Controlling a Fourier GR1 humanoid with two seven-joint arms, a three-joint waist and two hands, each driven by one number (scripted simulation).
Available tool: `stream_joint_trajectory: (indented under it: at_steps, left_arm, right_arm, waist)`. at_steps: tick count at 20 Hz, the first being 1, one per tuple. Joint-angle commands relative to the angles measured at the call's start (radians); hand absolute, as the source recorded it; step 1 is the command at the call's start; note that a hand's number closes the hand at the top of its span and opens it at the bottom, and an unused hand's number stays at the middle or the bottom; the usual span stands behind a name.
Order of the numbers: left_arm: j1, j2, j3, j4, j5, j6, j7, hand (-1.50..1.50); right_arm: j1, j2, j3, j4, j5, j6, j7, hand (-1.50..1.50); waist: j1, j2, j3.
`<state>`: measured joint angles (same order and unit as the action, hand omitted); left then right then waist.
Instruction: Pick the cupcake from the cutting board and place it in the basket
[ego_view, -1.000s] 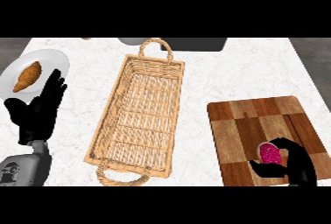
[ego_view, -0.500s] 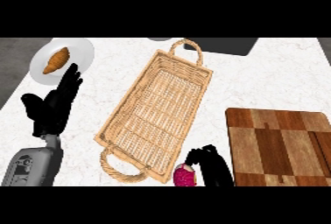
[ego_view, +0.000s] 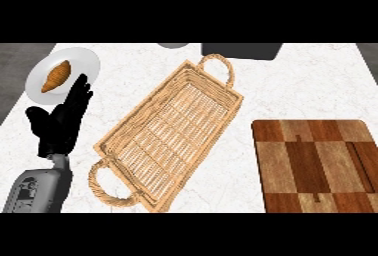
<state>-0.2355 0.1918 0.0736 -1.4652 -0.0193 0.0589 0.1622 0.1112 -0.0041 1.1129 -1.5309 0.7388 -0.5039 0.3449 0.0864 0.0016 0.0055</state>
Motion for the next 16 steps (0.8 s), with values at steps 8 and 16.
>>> stream_joint_trajectory:
  at_steps: [8,16]
  left_arm:
    - [0.031,0.039,0.05,-0.006,0.001,0.015,0.005,0.0]
    - [0.037,0.023,0.053,0.004,0.004,0.023,-0.009,0.0]
  right_arm:
    - [-0.067,0.003,0.275,-0.133,0.117,-0.313,0.164,1.5]
    - [-0.152,0.003,0.205,-0.221,0.182,-0.376,0.318,1.5]
  waist:
    - [-0.072,-0.017,-0.008]
    - [-0.091,-0.007,-0.008]
